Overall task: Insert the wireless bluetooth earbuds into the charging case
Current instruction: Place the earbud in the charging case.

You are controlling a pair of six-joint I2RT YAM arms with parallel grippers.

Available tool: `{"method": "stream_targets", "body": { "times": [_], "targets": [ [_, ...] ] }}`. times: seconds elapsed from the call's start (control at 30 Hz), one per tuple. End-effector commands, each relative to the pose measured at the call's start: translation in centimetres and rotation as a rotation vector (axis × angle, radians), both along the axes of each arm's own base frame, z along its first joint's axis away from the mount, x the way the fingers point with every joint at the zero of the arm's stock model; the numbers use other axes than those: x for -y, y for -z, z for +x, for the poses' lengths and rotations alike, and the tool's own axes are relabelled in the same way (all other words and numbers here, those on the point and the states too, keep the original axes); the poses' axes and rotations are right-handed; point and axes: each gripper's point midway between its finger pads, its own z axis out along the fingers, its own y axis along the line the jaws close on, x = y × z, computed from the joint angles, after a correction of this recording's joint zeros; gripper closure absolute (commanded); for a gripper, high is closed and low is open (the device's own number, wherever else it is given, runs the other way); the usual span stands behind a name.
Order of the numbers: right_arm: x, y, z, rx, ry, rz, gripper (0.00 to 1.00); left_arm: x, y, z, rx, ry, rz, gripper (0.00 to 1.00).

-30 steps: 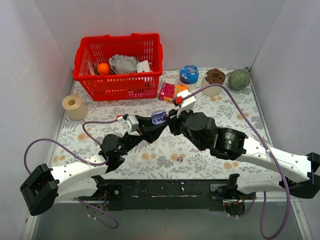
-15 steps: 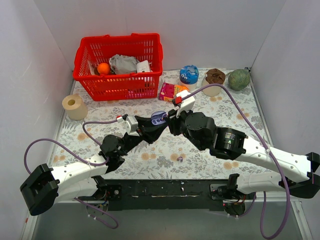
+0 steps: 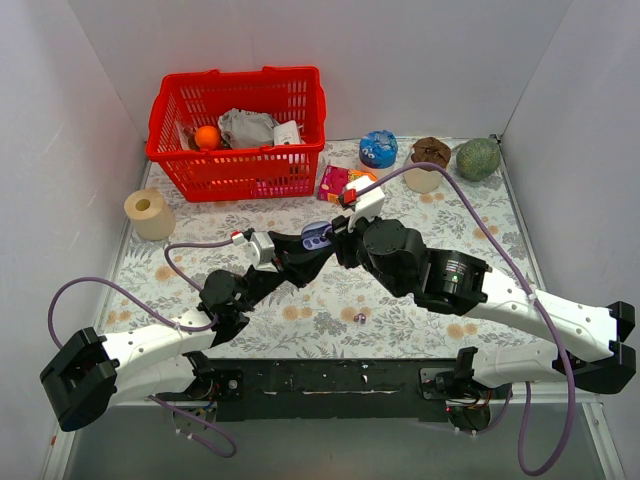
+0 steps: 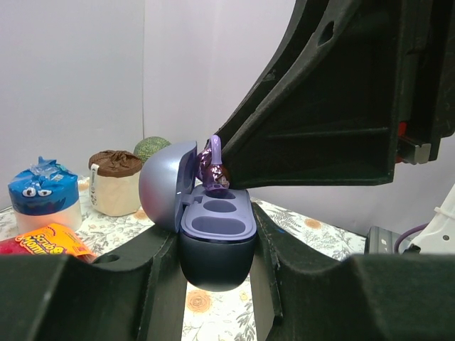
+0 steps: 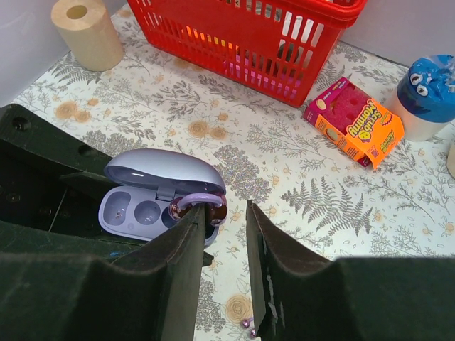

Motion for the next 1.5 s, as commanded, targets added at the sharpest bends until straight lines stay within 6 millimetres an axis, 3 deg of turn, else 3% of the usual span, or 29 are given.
{"method": "stream_targets", "body": {
  "times": [0.0, 0.87, 1.47],
  "targets": [
    [-0.4, -2.0, -1.0, -0.005, -0.047, 0.063, 0.62, -0.4, -1.7, -0.5, 0.034, 0.006, -0.047, 1.00],
    [-1.8, -2.9, -2.2, 0.026, -0.185, 0.043, 0.62, 0.2, -1.6, -0.5, 0.023, 0.030, -0.059, 1.00],
    [-0.8, -4.2, -1.8, 0.051, -0.152, 0.006, 0.58, 0.6, -1.8, -0.4, 0.017, 0.056, -0.123, 1.00]
  ]
}}
